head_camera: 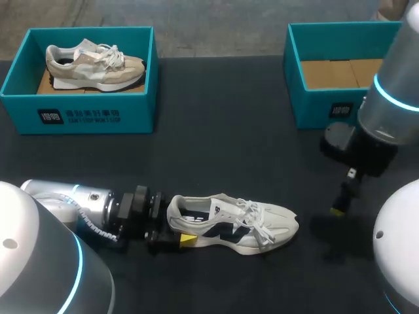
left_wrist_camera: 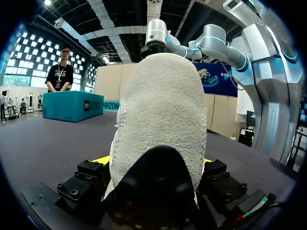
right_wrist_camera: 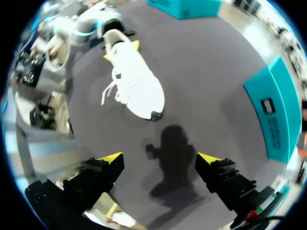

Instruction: Take the shoe out of the shoebox, open the shoe tongue, remove and reinsert the insole, then place the shoe into the shoebox

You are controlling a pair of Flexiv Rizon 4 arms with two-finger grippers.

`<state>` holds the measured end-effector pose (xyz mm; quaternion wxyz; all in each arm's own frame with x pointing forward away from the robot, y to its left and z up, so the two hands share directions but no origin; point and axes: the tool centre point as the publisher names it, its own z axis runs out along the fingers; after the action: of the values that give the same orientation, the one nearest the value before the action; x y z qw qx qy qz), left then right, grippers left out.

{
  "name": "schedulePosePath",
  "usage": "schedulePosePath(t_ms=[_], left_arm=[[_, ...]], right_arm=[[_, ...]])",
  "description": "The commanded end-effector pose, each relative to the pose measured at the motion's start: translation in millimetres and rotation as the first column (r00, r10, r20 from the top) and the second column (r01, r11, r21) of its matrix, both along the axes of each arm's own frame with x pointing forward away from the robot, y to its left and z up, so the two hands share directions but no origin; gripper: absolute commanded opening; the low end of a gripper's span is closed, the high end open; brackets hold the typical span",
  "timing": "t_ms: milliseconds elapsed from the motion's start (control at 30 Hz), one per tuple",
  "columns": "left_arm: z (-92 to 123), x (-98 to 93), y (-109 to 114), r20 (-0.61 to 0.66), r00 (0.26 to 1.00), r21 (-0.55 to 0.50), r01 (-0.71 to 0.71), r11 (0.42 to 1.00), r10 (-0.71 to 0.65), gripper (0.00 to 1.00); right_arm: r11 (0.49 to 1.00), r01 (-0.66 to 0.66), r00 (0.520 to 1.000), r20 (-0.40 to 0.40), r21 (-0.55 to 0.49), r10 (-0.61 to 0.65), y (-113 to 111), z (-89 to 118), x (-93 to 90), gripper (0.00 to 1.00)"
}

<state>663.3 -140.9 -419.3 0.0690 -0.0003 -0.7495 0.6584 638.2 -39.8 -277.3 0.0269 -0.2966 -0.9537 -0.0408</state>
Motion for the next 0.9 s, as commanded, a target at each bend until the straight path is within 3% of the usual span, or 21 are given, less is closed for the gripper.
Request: schedulePosePath(t_ms=[33, 200, 367, 533, 600, 700, 833, 900], left_arm=[[0.9, -0.6, -0.6, -0.001, 1.000, 0.003, 0.001, 1.000, -0.001, 0.00], [0.9, -0.6, -0.6, -0.001, 1.000, 0.003, 0.001, 1.000, -0.001, 0.00], [0.9, -0.6, -0.6, -0.001, 1.000, 0.003, 0.001, 1.000, -0.001, 0.00], [0.9, -0.6, -0.6, -0.001, 1.000, 0.003, 0.001, 1.000, -0.001, 0.00], [0.9, -0.6, -0.6, -0.001, 1.000, 0.003, 0.001, 1.000, -0.001, 0.00], [0.9, -0.6, -0.6, -0.001, 1.000, 0.003, 0.001, 1.000, -0.001, 0.00], [0.9, -0.6, -0.6, -0.001, 1.000, 0.003, 0.001, 1.000, -0.001, 0.00], [0.9, -0.6, -0.6, -0.001, 1.000, 0.003, 0.001, 1.000, -0.001, 0.00]], right_arm=[[0.917, 0.372, 0.924, -0.040, -0.142, -0.381, 5.1, -2.0, 2.6, 1.00], [0.917, 0.372, 0.924, -0.040, -0.142, -0.381, 5.1, -2.0, 2.6, 1.00], [0.788, 0.580, 0.804, -0.014, -0.207, -0.595, 35.5, -1.0, 5.6, 1.00], [0.700, 0.677, 0.718, -0.005, -0.227, -0.696, 62.5, 8.6, 9.1, 1.00], [0.623, 0.733, 0.651, 0.017, -0.274, -0.759, 72.1, 10.6, 9.5, 1.00], [0.547, 0.796, 0.572, 0.025, -0.261, -0.820, 84.7, 10.6, 7.3, 1.00], [0.417, 0.876, 0.431, 0.005, -0.243, -0.903, 95.5, 5.8, 4.4, 1.00], [0.404, 0.877, 0.420, 0.004, -0.261, -0.908, 104.0, 2.1, 4.6, 1.00]])
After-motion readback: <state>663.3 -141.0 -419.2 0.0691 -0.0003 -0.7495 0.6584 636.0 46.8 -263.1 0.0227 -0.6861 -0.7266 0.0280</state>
